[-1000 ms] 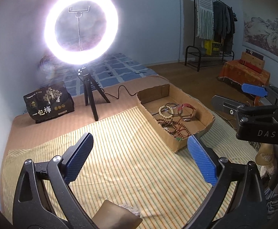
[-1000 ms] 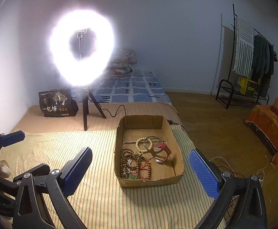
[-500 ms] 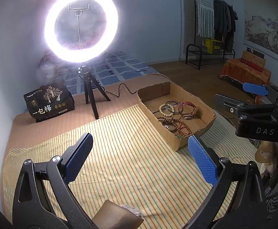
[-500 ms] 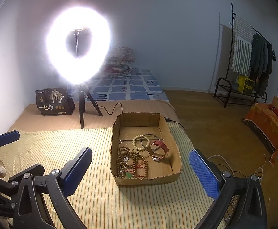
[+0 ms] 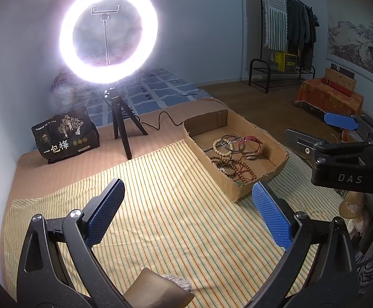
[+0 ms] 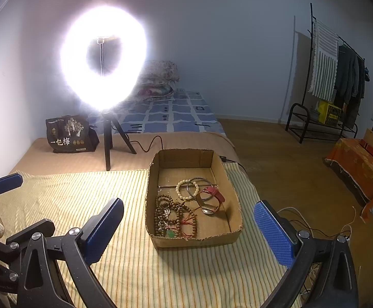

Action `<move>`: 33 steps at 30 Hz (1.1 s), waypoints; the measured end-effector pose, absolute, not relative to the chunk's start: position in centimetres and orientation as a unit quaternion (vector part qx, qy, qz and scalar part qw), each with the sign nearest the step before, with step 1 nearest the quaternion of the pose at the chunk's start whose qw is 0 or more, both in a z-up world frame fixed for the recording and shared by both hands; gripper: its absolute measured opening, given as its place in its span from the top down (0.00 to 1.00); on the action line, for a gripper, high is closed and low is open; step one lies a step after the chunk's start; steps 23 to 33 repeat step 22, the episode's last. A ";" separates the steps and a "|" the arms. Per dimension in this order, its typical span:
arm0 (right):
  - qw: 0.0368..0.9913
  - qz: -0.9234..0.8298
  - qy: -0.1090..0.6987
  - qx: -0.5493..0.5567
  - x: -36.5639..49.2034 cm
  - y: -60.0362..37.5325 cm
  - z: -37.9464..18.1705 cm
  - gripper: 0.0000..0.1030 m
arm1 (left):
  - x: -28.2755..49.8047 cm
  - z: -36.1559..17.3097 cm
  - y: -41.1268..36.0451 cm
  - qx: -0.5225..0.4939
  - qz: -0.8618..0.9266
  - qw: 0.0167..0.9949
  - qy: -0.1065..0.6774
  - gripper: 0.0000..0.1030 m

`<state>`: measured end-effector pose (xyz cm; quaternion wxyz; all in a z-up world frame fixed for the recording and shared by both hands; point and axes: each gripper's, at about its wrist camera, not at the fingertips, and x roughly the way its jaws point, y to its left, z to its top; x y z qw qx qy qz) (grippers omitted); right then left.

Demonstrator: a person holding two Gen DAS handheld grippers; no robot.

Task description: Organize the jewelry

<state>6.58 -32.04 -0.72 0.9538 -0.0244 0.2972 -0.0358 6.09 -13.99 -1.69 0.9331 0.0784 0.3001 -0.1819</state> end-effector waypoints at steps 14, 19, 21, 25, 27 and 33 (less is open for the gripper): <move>0.952 -0.038 0.304 -0.025 6.6 -32.3 -1.1 0.00 | 5.8 -1.9 -14.1 0.082 -0.180 0.934 0.298 0.02; 0.950 -0.038 0.307 -0.027 6.7 -32.3 -1.3 0.00 | 5.6 -1.8 -13.9 0.083 -0.178 0.936 0.292 0.02; 0.950 -0.038 0.309 -0.027 6.8 -32.2 -1.3 0.00 | 5.6 -1.7 -13.8 0.081 -0.176 0.937 0.292 0.02; 0.950 -0.039 0.309 -0.027 6.8 -32.3 -1.4 0.00 | 5.6 -1.6 -13.7 0.079 -0.175 0.937 0.292 0.02; 0.950 -0.039 0.309 -0.027 6.8 -32.3 -1.4 0.00 | 5.6 -1.6 -13.7 0.079 -0.175 0.937 0.292 0.02; 0.950 -0.039 0.309 -0.027 6.8 -32.3 -1.4 0.00 | 5.6 -1.6 -13.7 0.079 -0.175 0.937 0.292 0.02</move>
